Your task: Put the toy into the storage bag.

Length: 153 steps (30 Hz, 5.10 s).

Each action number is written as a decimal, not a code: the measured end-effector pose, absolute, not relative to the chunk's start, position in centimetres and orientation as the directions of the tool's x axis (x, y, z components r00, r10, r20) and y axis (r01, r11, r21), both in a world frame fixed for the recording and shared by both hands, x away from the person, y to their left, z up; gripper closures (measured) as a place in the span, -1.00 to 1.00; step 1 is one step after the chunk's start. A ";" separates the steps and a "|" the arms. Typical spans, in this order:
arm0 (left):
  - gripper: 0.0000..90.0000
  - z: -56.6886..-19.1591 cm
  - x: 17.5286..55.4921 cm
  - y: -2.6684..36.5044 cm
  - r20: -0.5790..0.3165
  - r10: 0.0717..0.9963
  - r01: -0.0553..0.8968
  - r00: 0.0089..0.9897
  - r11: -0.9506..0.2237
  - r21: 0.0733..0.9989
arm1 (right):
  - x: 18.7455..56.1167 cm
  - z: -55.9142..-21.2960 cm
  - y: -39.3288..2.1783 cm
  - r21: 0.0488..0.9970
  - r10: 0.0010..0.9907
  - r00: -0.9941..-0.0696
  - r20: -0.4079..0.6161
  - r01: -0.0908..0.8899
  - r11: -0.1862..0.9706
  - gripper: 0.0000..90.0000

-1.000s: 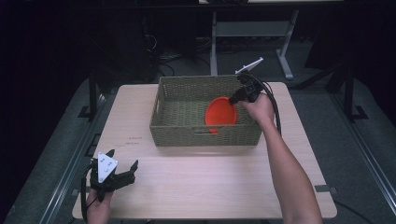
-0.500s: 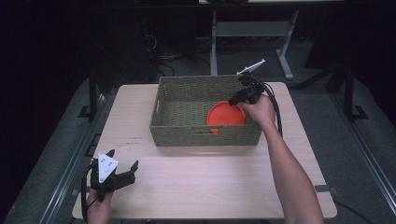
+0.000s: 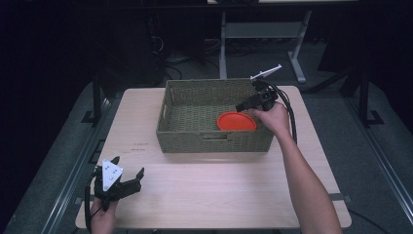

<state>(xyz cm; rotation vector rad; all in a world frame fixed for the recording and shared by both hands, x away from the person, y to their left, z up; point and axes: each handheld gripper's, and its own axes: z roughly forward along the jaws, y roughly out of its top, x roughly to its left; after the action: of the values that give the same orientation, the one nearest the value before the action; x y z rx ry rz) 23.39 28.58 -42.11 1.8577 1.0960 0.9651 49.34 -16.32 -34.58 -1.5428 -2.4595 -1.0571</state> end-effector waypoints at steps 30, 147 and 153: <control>-0.72 -42.1 23.4 28.3 0.235 0.905 0.337 0.354 -0.358 0.871 | 45.9 -32.0 -18.0 0.585 0.696 -0.570 0.437 0.768 0.261 -0.30; -0.72 -42.2 23.3 28.5 0.223 0.915 0.340 0.335 -0.338 0.877 | 28.5 -44.5 -28.7 0.634 0.671 -0.549 0.499 0.759 0.149 -0.43; -0.72 -42.3 23.3 28.5 0.227 0.913 0.342 0.339 -0.344 0.874 | 27.0 -45.5 -29.4 0.658 0.654 -0.541 0.528 0.748 0.088 -0.44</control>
<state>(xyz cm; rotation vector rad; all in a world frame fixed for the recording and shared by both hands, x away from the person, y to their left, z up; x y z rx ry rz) 23.33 28.48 -42.26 1.8594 1.1045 0.9703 27.00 -29.43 -45.50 -1.4514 -2.2430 -1.4581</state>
